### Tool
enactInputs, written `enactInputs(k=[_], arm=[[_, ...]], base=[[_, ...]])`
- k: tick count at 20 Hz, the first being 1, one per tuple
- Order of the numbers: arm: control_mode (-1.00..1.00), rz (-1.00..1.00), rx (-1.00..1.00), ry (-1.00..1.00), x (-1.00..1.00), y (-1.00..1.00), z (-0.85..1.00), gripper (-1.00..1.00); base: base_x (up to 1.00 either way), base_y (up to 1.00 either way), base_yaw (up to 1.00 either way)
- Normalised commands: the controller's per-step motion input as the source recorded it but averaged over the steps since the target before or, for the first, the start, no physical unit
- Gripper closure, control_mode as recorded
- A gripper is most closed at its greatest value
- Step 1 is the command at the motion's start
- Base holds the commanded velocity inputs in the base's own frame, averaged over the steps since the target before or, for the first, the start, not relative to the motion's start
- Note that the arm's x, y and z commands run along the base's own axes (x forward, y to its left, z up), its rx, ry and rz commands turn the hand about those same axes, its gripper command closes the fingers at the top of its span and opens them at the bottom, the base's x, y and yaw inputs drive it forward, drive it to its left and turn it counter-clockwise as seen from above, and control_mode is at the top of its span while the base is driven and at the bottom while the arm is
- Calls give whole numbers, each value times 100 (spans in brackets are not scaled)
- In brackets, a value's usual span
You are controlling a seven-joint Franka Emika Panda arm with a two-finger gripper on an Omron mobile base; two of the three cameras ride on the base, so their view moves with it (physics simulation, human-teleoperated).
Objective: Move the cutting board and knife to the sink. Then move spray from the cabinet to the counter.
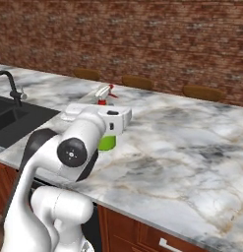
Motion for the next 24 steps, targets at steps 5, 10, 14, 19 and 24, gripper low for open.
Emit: enactInputs(k=[5, 10, 14, 19, 24], arm=[[-100, 25, -1, 5, 16, 24, -13, 100], [-100, 23, -9, 27, 59, 60, -17, 100], [-100, 11, -15, 39, 76, 69, -19, 100], [-100, 6, -19, 31, 63, 42, -29, 100], [-100, 13, -2, 14, 23, 3, -45, 100]], base=[[0, 0, 0], [0, 0, 0], [0, 0, 0], [0, 0, 0], [0, 0, 0]])
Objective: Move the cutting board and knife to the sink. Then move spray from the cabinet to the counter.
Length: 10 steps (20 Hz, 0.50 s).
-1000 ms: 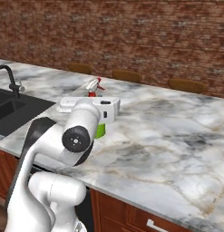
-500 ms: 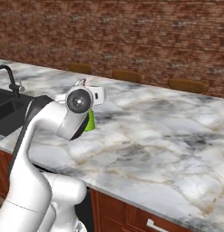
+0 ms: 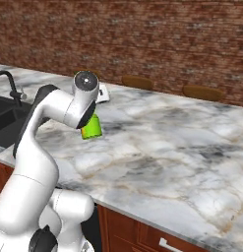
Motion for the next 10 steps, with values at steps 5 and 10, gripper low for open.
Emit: enactInputs(k=[5, 10], arm=[[-100, 13, 9, 7, 1, -22, -50, 100], [-100, 11, 27, 4, 26, -21, -31, 100]], base=[[0, 0, 0], [0, 0, 0]])
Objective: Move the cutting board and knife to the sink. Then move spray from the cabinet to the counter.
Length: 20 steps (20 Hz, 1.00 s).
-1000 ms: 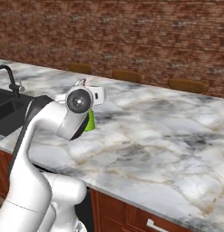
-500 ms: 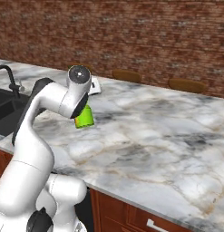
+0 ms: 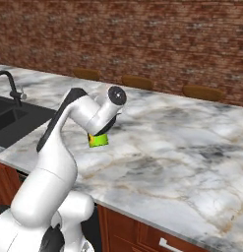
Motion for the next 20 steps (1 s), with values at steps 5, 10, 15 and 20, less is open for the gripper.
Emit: enactInputs(k=[5, 10, 15, 20], arm=[[-100, 13, 32, 1, 49, -6, -22, 100], [-100, 18, 30, -5, 11, -12, -30, 100], [-100, 19, 29, -26, 0, -26, -38, 100], [-100, 14, 9, -25, 12, -9, -15, 100]], base=[[0, 0, 0], [0, 0, 0], [0, 0, 0], [0, 0, 0]])
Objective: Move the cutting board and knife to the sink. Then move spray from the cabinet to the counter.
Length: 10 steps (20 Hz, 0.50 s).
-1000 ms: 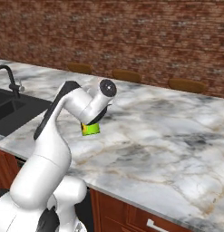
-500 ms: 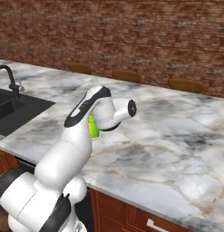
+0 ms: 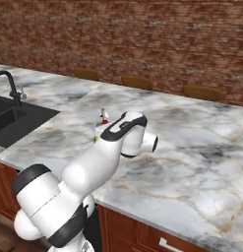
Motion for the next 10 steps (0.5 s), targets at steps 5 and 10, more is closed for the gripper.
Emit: enactInputs(k=[5, 10], arm=[[-100, 4, 0, -11, 2, 0, -7, 100], [-100, 0, 0, -12, 0, 0, -14, 100]], base=[[0, 0, 0], [0, 0, 0]])
